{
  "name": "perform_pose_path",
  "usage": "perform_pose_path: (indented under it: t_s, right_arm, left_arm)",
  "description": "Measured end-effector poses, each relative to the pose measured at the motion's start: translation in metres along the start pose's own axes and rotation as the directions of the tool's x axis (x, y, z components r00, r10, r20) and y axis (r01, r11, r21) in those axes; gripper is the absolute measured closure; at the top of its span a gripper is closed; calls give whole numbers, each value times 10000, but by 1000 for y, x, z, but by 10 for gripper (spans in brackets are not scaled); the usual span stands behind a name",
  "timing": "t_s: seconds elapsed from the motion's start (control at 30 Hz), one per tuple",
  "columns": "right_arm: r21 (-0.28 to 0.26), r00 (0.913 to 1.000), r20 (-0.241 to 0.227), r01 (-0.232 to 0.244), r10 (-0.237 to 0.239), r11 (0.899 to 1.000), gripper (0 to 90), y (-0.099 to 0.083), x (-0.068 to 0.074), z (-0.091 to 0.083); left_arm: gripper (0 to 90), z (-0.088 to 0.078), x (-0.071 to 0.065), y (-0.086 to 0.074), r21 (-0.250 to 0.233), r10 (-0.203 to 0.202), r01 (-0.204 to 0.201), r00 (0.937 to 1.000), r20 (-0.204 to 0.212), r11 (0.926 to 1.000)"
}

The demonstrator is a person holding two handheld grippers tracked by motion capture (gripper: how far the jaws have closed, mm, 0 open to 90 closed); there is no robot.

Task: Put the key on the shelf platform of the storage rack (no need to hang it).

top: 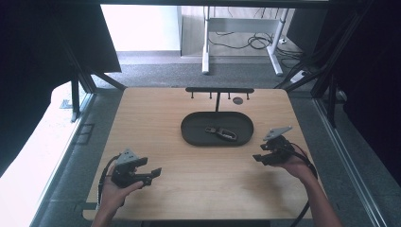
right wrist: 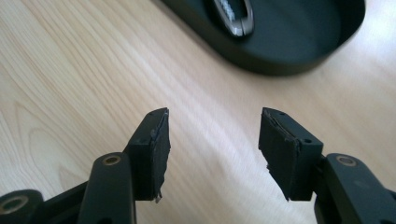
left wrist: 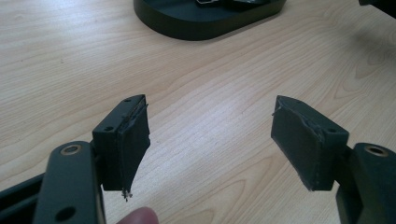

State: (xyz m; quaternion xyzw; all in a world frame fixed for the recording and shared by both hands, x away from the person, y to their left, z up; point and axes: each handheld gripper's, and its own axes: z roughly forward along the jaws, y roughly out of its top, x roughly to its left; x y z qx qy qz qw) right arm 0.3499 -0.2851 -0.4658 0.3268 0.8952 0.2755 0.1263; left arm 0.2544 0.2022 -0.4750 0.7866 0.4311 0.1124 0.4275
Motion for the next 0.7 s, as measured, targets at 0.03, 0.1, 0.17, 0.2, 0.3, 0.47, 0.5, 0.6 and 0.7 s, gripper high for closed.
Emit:
perform_pose_path:
  t_s: [0.03,0.1,0.17,0.2,0.3,0.47,0.5,0.6,0.7]
  right_arm:
    - [-13,10000,-4,-92,92,10000,438,-5,0,1]
    - [-125,9991,-10,-424,424,9990,438,-15,0,3]
    - [-300,9971,-48,-758,757,9967,438,-29,0,5]
    - [-300,9971,-48,-758,757,9967,438,-29,0,5]
    - [-343,9965,84,-829,832,9960,445,-39,2,9]
    - [-451,9968,85,-787,791,9959,445,-36,5,5]
    - [-451,9968,85,-787,791,9959,445,-36,5,5]
    - [-532,9972,126,-727,735,9959,432,-34,7,6]
    - [-496,9964,375,-740,759,9960,415,-36,7,13]
  left_arm:
    - [281,0,0,0,13,-8,8,10000,-7,10000]
    - [281,1,0,0,27,-25,25,10000,-13,10000]
    - [281,2,-1,0,36,-62,62,10000,-27,10000]
    - [280,2,-1,0,37,-70,70,10000,-31,10000]
    - [281,2,-1,0,34,-63,63,10000,-30,10000]
    - [281,2,-2,1,32,3,-3,10000,-13,10000]
    - [281,2,-2,1,36,-5,5,10000,-9,10000]
    - [281,2,-2,0,47,3,-3,10000,5,10000]
    - [281,2,-1,0,68,-11,11,10000,-18,10000]
